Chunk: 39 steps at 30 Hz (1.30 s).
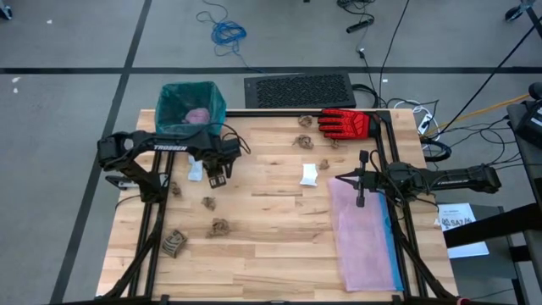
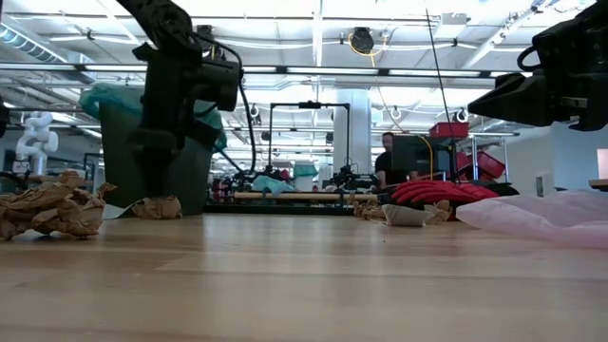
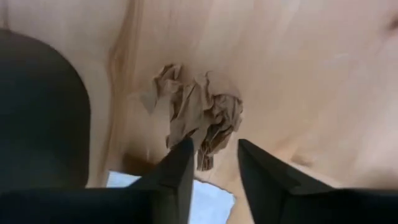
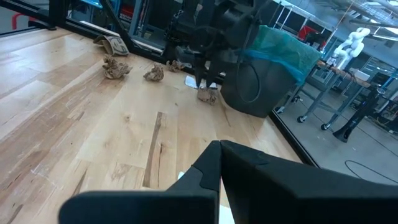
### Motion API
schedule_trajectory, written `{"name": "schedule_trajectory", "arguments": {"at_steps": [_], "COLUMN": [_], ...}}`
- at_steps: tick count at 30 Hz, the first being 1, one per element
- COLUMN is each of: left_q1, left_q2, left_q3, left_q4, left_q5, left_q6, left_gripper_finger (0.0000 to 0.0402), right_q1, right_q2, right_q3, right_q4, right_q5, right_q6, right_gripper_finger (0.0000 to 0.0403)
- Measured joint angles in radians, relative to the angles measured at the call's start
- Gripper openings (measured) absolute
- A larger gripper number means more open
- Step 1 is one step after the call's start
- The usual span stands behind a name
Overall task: Place trash/remove bag and relplace
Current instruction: Put the brown napkin into the black trash bin
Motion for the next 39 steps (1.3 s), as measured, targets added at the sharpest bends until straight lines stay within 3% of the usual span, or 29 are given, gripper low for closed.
{"name": "schedule_trajectory", "arguments": {"at_steps": [4,8,11,16,21,30,39], "left_q1": [0.002,0.003,0.008,0.007,-0.022,-0.139,-0.211], "left_q2": [0.000,0.013,0.037,0.064,0.053,0.021,0.021], "left_q3": [-0.030,-0.045,-0.046,-0.046,-0.019,0.218,0.553], "left_q4": [0.063,0.110,0.108,0.118,0.095,-0.038,-0.333], "left_q5": [0.002,0.002,0.005,0.009,0.024,-0.008,-0.263], "left_q6": [0.000,-0.028,-0.053,-0.052,-0.054,-0.106,-0.147], "left_gripper_finger": [0.0168,0.0165,0.0131,0.0021,0.0004,0.0001,0.0001], "right_q1": [0.000,0.000,0.000,0.000,0.000,0.000,0.000], "right_q2": [0.000,0.000,0.000,0.000,0.000,0.000,0.000], "right_q3": [0.000,0.000,0.000,0.000,0.000,0.000,0.000], "right_q4": [0.001,0.029,0.046,0.053,0.052,0.052,0.052], "right_q5": [0.000,0.000,0.000,0.000,0.000,0.000,0.000], "right_q6": [0.000,0.000,-0.002,0.000,0.000,0.000,0.000], "right_gripper_finger": [0.0000,0.0000,0.0000,0.0000,0.0000,0.0000,0.0000]}}
